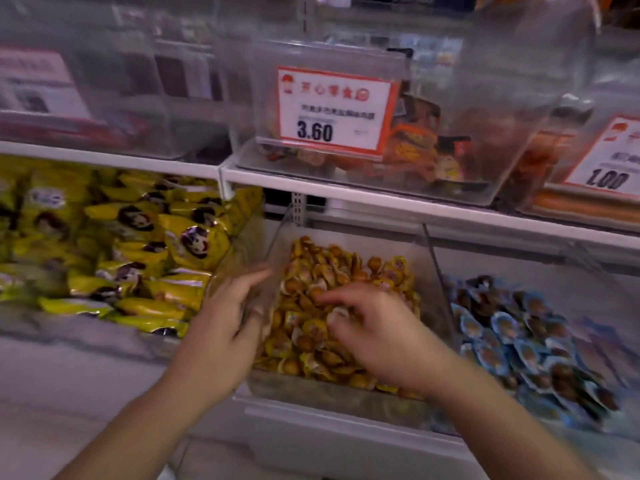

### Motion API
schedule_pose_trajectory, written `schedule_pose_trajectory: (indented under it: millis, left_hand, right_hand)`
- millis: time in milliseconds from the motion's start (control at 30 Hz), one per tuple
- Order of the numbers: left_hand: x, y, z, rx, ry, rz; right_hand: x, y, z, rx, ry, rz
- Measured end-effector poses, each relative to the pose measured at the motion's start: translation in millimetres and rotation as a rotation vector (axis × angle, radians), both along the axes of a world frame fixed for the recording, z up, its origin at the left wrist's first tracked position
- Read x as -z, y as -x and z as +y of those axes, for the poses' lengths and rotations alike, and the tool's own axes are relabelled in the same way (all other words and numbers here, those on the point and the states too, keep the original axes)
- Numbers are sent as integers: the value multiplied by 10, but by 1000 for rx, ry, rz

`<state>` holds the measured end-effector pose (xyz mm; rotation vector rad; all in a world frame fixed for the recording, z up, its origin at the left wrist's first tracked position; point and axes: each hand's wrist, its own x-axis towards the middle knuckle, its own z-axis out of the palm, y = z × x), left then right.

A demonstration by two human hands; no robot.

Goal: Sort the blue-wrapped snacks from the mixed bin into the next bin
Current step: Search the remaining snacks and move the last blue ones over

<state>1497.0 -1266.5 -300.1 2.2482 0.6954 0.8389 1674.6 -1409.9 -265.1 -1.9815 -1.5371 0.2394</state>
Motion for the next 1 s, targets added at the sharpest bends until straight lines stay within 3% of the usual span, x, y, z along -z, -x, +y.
schedule_pose_trajectory:
  millis: [67, 133, 233, 400, 667, 733, 833, 900, 1000]
  left_hand:
    - [2, 118, 69, 107, -33, 50]
    - [-11, 182, 145, 149, -25, 71]
    - [-87, 168, 218, 147, 0, 76]
    - [-150, 172, 278, 175, 37, 140]
    - [-136, 243, 276, 213, 18, 195]
    - [-130, 245, 281, 210, 18, 189]
    - [-121, 232, 276, 204, 2, 169]
    - [-118, 225, 268, 199, -2, 152]
    - [-123, 227, 268, 200, -9, 165]
  right_hand:
    - [137, 221, 434, -183, 242, 1]
    - [323, 325, 776, -272, 316, 15]
    - [599, 289, 1014, -129, 484, -115]
    - [664, -46, 914, -99, 465, -359]
    - [309, -319, 771, 61, 479, -581]
    - [239, -166, 776, 45, 406, -559]
    - [308, 219, 859, -185, 339, -424]
    - [407, 420, 904, -328, 436, -231]
    - [385, 339, 929, -346, 567, -99]
